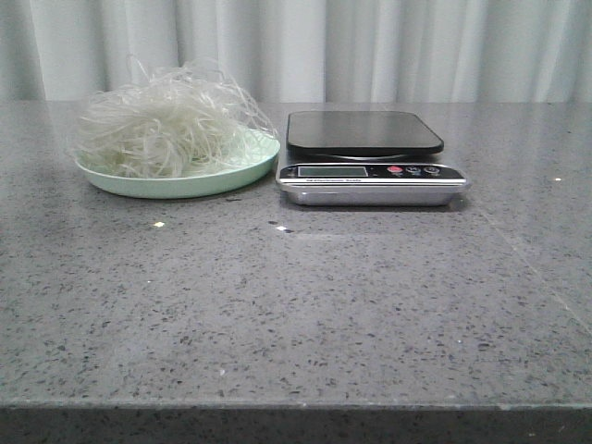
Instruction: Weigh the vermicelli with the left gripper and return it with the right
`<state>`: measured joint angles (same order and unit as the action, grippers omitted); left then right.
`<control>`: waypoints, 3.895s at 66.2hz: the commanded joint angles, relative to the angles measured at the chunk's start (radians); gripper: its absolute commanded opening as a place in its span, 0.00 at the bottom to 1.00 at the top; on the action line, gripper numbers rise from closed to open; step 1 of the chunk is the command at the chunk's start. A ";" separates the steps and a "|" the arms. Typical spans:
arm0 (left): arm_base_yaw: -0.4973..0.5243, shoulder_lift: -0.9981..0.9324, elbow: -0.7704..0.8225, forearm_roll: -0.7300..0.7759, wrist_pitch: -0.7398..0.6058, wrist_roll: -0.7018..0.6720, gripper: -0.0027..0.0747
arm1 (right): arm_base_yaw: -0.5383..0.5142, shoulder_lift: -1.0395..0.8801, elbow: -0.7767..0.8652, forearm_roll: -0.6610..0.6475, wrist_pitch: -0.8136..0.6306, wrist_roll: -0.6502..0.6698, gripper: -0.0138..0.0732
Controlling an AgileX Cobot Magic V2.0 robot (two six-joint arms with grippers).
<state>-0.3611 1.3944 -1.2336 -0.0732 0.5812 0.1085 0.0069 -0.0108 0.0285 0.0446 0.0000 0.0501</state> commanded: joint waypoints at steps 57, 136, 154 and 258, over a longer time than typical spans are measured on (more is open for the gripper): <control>-0.009 0.476 -0.477 -0.005 0.439 0.001 0.24 | -0.004 -0.015 -0.009 -0.002 -0.086 -0.005 0.37; -0.265 0.675 -0.887 -0.120 0.384 -0.062 0.71 | -0.004 -0.015 -0.009 -0.002 -0.086 -0.005 0.37; -0.264 0.673 -1.103 -0.117 0.503 -0.062 0.75 | -0.004 -0.015 -0.009 -0.002 -0.086 -0.005 0.37; -0.036 -0.589 0.306 -0.008 -0.007 -0.050 0.25 | -0.004 -0.015 -0.009 -0.002 -0.086 -0.005 0.37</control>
<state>-0.3995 0.9405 -1.0145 -0.0541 0.7219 0.0629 0.0069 -0.0108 0.0285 0.0446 0.0000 0.0518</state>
